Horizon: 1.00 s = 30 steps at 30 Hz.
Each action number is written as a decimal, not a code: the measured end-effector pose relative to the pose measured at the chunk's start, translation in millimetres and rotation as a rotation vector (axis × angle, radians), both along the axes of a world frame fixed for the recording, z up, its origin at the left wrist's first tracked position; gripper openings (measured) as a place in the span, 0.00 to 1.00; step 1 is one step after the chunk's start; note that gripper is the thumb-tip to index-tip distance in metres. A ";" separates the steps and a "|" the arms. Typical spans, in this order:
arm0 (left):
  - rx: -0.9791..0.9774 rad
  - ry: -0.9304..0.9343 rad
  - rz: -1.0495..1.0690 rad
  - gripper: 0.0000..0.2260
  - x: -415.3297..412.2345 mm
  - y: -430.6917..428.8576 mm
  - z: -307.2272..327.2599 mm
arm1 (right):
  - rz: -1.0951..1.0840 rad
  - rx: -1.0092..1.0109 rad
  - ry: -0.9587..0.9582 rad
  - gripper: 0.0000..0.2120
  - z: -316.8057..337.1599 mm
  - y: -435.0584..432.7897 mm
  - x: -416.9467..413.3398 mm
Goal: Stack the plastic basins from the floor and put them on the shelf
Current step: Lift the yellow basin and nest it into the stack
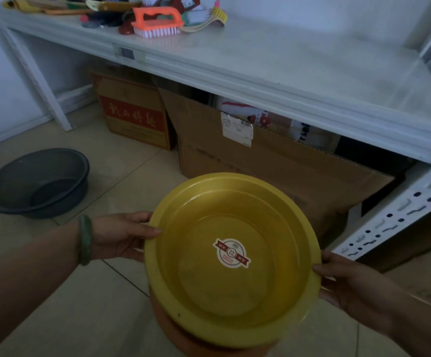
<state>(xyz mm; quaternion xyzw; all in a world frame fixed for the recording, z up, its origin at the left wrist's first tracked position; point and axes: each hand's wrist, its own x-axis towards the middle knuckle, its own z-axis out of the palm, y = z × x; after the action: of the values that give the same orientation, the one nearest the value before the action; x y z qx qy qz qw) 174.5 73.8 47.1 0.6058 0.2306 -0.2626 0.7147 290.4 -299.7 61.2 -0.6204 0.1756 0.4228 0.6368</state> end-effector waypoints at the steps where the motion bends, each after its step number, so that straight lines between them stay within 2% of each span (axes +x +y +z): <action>1: 0.002 0.007 0.001 0.41 -0.4 -0.7 0.7 | 0.001 0.004 -0.001 0.16 0.5 0.2 -0.3; 13: 0.025 0.083 0.014 0.42 -6.6 -10.7 -8.6 | 0.045 -0.017 -0.043 0.14 -15.7 -6.4 -3.5; 17: 0.042 0.115 0.017 0.38 -6.1 -10.4 -11.9 | 0.050 -0.049 -0.042 0.13 -25.3 -7.4 -2.4; 20: 0.087 0.137 0.010 0.42 -6.5 -11.8 -18.2 | 0.084 -0.088 -0.063 0.12 -34.8 -8.6 -2.3; 21: 0.119 0.147 0.006 0.41 -7.0 -12.9 -20.6 | 0.102 -0.104 -0.068 0.13 -37.6 -8.9 -2.7; 25: 0.371 0.187 -0.037 0.22 -5.7 -19.6 -30.5 | 0.185 -0.170 -0.114 0.11 -45.1 -9.7 -6.9; 30: 0.665 0.229 -0.196 0.15 -2.8 -29.7 -30.0 | 0.253 -0.250 -0.191 0.12 -52.9 -7.0 -10.2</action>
<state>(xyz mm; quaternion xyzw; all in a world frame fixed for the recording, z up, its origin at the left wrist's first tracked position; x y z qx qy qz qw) 171.8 44.1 17.1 0.7910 0.3227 -0.3066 0.4197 280.2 -306.7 8.3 -0.7490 0.0861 0.4137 0.5104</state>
